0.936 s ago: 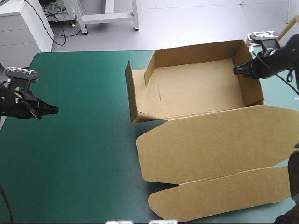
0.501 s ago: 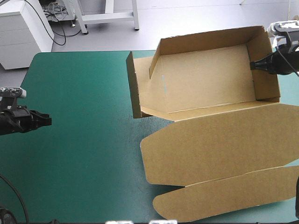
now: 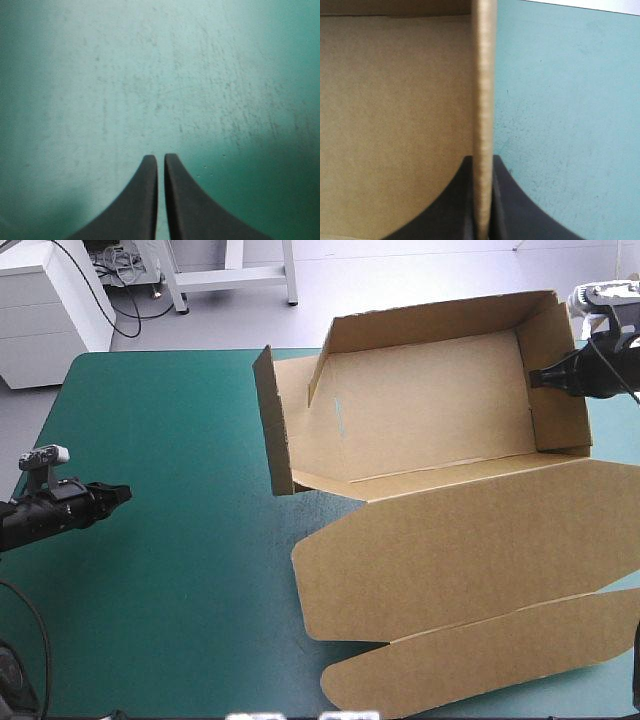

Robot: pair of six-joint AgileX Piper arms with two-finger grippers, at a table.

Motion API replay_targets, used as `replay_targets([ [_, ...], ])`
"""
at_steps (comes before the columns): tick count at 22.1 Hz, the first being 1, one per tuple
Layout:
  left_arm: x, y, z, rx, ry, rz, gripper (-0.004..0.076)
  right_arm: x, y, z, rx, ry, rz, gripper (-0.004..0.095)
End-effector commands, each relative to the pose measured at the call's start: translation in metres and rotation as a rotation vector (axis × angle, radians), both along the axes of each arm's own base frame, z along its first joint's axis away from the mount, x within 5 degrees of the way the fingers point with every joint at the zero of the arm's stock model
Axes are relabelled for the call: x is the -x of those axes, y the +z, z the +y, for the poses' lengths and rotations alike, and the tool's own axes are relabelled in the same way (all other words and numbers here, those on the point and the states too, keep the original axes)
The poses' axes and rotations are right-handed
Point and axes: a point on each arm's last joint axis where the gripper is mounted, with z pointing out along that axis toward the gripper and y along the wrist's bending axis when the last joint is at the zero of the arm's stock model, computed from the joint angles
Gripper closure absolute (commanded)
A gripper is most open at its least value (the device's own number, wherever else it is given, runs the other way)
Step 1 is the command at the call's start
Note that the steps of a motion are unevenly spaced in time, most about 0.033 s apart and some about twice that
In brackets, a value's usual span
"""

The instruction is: Fold the box

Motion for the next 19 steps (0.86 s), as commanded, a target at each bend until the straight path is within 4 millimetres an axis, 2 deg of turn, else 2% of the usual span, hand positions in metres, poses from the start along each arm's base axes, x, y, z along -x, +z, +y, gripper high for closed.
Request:
replay_targets([
  [1, -0.013, 0.005, -0.016, 0.162, -0.076, -0.07, 0.0542, 0.016, 0.028, 0.005, -0.034, -0.003, -0.13, 0.0928],
  [4, -0.023, -0.005, -0.038, 0.233, -0.212, -0.07, 0.0325, 0.016, 0.029, 0.006, -0.049, 0.004, -0.133, 0.0928],
  [5, -0.028, -0.012, -0.051, 0.243, -0.27, -0.052, 0.02, 0.016, 0.03, 0.008, -0.071, 0.014, -0.138, 0.0928],
  [7, -0.035, -0.026, -0.072, 0.223, -0.34, -0.007, 0.0059, 0.016, 0.031, 0.009, -0.084, 0.019, -0.141, 0.0928],
  [9, -0.038, -0.033, -0.088, 0.218, -0.398, 0.002, 0.0045, 0.017, 0.031, 0.009, -0.08, 0.022, -0.143, 0.0928],
  [12, -0.04, -0.026, -0.101, 0.326, -0.425, -0.038, 0.0045, 0.017, 0.032, 0.011, -0.084, 0.041, -0.153, 0.0928],
  [19, -0.037, -0.009, -0.109, 0.505, -0.488, -0.116, 0.0045, 0.016, 0.031, 0.015, -0.083, 0.065, -0.154, 0.0928],
])
